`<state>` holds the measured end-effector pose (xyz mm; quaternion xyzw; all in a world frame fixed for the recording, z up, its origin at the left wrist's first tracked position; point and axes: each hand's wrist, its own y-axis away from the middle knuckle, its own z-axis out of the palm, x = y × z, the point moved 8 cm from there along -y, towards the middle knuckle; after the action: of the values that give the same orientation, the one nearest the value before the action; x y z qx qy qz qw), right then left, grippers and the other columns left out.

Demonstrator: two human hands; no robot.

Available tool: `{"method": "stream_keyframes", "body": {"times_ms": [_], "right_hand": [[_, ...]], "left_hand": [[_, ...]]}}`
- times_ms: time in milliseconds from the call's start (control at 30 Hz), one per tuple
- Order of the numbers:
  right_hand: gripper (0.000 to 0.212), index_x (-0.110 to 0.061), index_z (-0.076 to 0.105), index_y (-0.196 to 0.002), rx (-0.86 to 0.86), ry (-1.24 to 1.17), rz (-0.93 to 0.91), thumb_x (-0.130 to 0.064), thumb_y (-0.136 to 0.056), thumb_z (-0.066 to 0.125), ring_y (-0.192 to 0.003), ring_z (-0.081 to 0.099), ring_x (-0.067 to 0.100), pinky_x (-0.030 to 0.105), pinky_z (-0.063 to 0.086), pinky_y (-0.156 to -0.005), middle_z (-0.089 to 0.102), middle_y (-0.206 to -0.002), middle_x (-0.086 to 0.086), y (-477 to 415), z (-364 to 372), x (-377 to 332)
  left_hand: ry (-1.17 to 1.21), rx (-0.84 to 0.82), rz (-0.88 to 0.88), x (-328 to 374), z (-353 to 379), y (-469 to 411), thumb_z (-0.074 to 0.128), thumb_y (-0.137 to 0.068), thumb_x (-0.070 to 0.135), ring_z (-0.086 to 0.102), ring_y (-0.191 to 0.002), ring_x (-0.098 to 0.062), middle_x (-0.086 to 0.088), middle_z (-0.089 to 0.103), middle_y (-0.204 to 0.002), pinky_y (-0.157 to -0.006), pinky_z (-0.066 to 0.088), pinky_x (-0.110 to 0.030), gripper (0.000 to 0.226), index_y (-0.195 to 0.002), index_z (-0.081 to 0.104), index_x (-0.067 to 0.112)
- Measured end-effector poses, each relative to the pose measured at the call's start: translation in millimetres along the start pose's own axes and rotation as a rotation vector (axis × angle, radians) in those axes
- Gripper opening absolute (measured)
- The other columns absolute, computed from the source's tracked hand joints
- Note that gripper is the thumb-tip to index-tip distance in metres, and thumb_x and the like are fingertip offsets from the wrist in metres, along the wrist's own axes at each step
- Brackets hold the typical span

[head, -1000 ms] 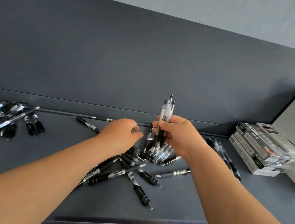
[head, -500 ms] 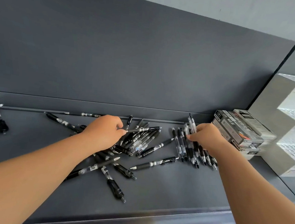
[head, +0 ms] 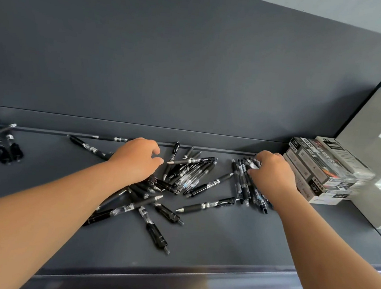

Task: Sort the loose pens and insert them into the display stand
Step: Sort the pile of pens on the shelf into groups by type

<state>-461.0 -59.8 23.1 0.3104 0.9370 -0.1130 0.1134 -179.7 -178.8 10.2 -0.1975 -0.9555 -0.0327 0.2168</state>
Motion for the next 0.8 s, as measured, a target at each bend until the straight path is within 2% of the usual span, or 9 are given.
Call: {"method": "stream_keyframes", "body": {"times_ms": [100,200,300,367,467,567,667,800], "right_hand": [[0.029,-0.015,0.061,-0.114,-0.016,-0.090,-0.126,-0.017,-0.085,0.062,-0.101,0.056,0.030,0.032,0.042,-0.078,0.058,-0.112,0.009,11.5,4.8,-29.2],[0.026,-0.019,0.065,-0.112,-0.172,-0.174,-0.262,-0.014,-0.087,0.062,-0.100,0.060,0.021,0.028,0.046,-0.083,0.065,-0.110,0.002,29.8,19.8,-61.9],[0.029,-0.019,0.066,-0.112,-0.286,-0.071,-0.378,-0.008,-0.087,0.058,-0.103,0.060,0.020,0.028,0.047,-0.086,0.063,-0.115,0.001,42.9,37.7,-84.8],[0.031,-0.020,0.067,-0.111,-0.341,-0.019,-0.383,-0.006,-0.085,0.056,-0.103,0.060,0.021,0.030,0.049,-0.086,0.063,-0.116,0.002,46.5,48.9,-90.2],[0.021,-0.019,0.069,-0.103,-0.412,-0.064,-0.366,-0.010,-0.087,0.059,-0.094,0.062,0.020,0.025,0.048,-0.078,0.067,-0.106,0.002,49.0,59.2,-94.8],[0.012,-0.018,0.070,-0.097,-0.378,-0.161,-0.358,-0.019,-0.089,0.061,-0.088,0.063,0.019,0.027,0.049,-0.077,0.069,-0.099,0.002,46.2,54.0,-101.5],[0.023,-0.021,0.068,-0.108,-0.273,-0.087,-0.393,-0.014,-0.090,0.058,-0.100,0.060,0.022,0.029,0.048,-0.085,0.062,-0.116,0.001,35.9,52.5,-107.0],[0.042,-0.029,0.061,-0.123,-0.315,0.024,-0.483,-0.006,-0.088,0.058,-0.120,0.045,0.023,0.035,0.044,-0.095,0.053,-0.129,-0.002,30.5,68.7,-113.5]], "left_hand": [[-0.001,0.002,-0.005,-3.8,-2.0,-0.4,0.056,-0.092,0.037,0.054,-0.108,-0.019,0.001,0.057,-0.120,-0.090,0.044,-0.033,0.031,-0.119,0.059,0.023],[0.003,0.010,0.013,-5.6,-5.0,0.3,0.056,-0.092,0.036,0.053,-0.109,-0.019,0.002,0.058,-0.118,-0.092,0.043,-0.033,0.030,-0.118,0.060,0.023],[0.021,0.014,0.027,-8.0,-8.5,2.6,0.057,-0.091,0.035,0.054,-0.108,-0.019,0.002,0.059,-0.117,-0.092,0.042,-0.032,0.029,-0.117,0.061,0.022],[0.027,0.010,0.035,-10.2,-9.4,4.5,0.058,-0.091,0.034,0.055,-0.107,-0.019,0.002,0.059,-0.116,-0.092,0.043,-0.032,0.029,-0.117,0.061,0.022],[0.032,-0.005,0.062,-9.3,-8.3,7.4,0.058,-0.091,0.034,0.055,-0.105,-0.017,0.003,0.059,-0.115,-0.092,0.043,-0.032,0.028,-0.117,0.060,0.023],[0.045,-0.018,0.096,-3.9,-6.9,10.9,0.058,-0.091,0.033,0.055,-0.106,-0.017,0.003,0.058,-0.115,-0.094,0.044,-0.035,0.029,-0.117,0.060,0.022],[0.045,-0.013,0.114,0.3,-6.4,12.1,0.058,-0.091,0.033,0.055,-0.105,-0.017,0.003,0.058,-0.114,-0.094,0.044,-0.034,0.028,-0.117,0.061,0.023],[0.051,-0.021,0.105,0.7,-3.9,12.8,0.058,-0.091,0.033,0.054,-0.106,-0.017,0.003,0.058,-0.115,-0.094,0.044,-0.035,0.028,-0.117,0.061,0.023]]}}
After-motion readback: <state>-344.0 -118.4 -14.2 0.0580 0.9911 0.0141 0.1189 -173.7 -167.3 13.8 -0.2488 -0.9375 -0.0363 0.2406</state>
